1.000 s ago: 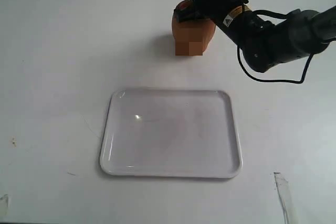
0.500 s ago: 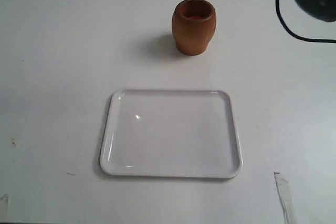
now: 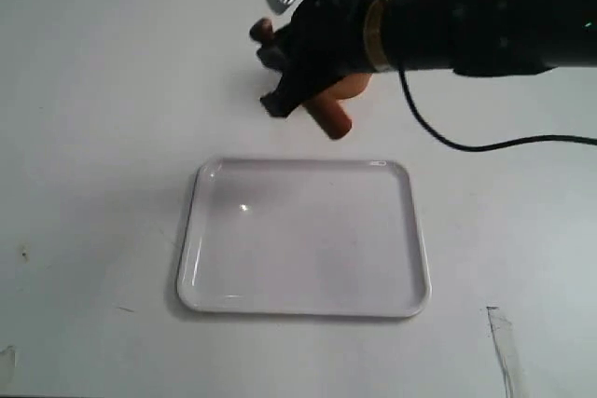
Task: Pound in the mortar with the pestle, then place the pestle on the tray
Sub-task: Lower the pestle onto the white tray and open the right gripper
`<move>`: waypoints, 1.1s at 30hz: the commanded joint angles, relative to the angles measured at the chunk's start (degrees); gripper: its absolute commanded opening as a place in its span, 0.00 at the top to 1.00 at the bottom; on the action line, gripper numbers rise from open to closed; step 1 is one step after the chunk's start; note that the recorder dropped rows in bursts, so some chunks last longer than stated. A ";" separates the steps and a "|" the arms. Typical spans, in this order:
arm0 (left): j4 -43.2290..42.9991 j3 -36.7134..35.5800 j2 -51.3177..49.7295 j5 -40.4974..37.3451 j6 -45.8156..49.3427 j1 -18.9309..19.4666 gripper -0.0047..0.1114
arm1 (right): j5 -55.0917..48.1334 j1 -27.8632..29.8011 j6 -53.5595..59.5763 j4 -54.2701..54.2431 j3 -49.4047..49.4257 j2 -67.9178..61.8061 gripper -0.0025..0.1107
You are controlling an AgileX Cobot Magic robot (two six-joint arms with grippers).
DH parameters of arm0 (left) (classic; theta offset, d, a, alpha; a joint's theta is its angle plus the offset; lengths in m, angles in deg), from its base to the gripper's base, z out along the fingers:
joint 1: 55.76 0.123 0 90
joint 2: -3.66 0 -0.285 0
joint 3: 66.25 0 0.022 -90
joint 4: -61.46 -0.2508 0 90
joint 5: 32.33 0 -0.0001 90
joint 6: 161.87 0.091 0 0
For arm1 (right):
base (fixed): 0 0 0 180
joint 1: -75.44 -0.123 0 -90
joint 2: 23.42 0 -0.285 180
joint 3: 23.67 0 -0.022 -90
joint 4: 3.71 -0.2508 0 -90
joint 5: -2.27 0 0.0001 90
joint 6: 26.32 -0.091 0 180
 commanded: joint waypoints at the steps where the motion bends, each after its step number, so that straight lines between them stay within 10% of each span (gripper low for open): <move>1: 0.42 -0.03 0.07 0.17 -0.47 -0.44 0.96 | 7.70 -2.44 -20.91 17.82 0.15 -5.24 0.98; 18: 0.42 -0.03 0.07 0.17 -0.47 -0.44 0.96 | 6.42 -3.03 -30.46 18.34 1.56 -15.69 0.97; 26: 0.42 -0.03 0.07 0.17 -0.47 -0.44 0.96 | 9.24 -3.03 -30.46 18.34 1.56 -15.69 0.64; 33: 0.42 -0.03 0.07 0.17 -0.47 -0.44 0.96 | 9.53 -2.93 -30.59 18.34 1.56 -11.82 0.55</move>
